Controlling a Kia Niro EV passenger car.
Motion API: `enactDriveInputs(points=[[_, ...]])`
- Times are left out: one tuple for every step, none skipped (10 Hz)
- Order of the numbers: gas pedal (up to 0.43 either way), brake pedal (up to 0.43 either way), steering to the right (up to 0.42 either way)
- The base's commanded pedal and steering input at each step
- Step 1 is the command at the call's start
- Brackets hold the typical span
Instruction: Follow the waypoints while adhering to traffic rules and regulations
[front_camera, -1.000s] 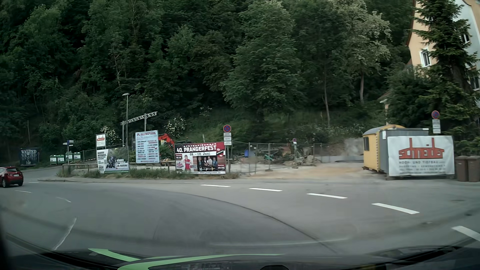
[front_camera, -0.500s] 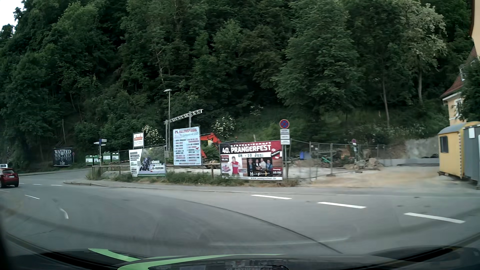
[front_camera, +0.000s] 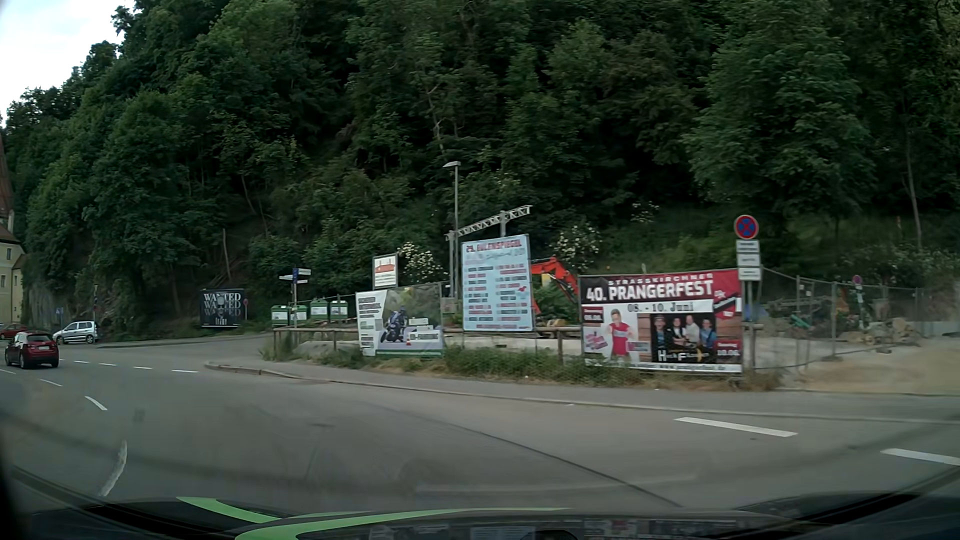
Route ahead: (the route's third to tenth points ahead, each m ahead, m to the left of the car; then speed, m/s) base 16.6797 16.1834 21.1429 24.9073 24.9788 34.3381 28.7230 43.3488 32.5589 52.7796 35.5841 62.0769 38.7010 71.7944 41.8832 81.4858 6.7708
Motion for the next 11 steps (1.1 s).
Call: enactDriveInputs(points=[[0.098, 0.0, -0.286], [0.11, 0.0, -0.284], [0.11, 0.0, -0.283], [0.11, 0.0, -0.281], [0.11, 0.0, -0.277], [0.118, 0.0, -0.274], [0.13, 0.0, -0.272], [0.13, 0.0, -0.268], [0.13, 0.0, -0.264], [0.13, 0.0, -0.262], [0.13, 0.0, -0.26]])
